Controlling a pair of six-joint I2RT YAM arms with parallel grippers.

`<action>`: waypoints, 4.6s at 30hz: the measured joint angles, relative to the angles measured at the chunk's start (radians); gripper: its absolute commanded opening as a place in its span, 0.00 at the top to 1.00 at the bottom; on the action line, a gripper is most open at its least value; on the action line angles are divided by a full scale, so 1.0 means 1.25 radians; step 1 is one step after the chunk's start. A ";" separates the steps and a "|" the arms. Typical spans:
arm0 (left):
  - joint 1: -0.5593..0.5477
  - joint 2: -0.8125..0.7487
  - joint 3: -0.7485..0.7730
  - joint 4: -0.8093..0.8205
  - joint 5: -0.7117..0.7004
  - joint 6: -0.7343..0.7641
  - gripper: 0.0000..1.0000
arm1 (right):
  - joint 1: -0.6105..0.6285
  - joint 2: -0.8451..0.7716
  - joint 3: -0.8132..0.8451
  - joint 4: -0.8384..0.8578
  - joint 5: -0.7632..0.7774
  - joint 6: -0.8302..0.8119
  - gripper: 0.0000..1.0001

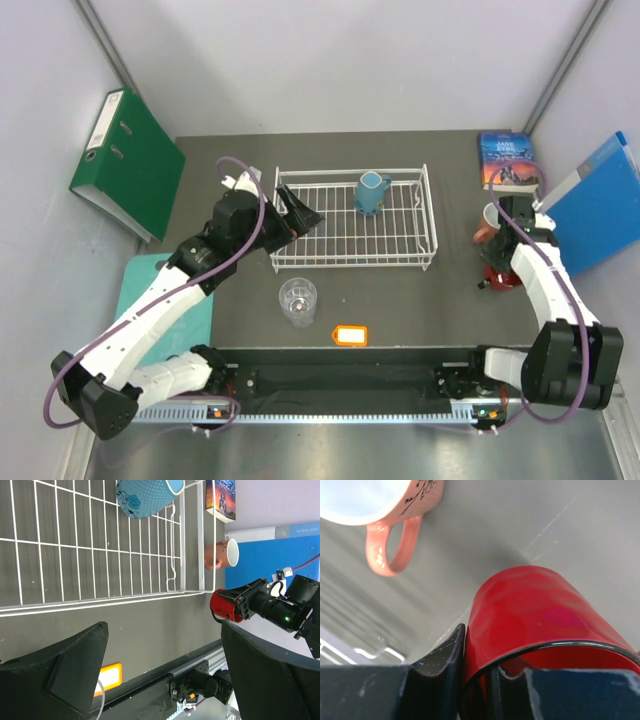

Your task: Unload the cups from the dish rack

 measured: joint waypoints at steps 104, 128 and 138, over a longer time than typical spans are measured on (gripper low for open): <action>-0.051 0.954 0.814 -0.014 -0.063 0.622 0.01 | 0.162 -0.407 0.140 0.026 -0.471 -0.078 0.11; -0.050 0.963 0.763 0.034 -0.039 0.592 1.00 | 0.170 -0.409 0.119 0.029 -0.457 -0.078 0.13; -0.056 0.826 0.620 0.026 -0.038 0.520 1.00 | 0.170 -0.416 0.111 0.044 -0.446 -0.068 0.13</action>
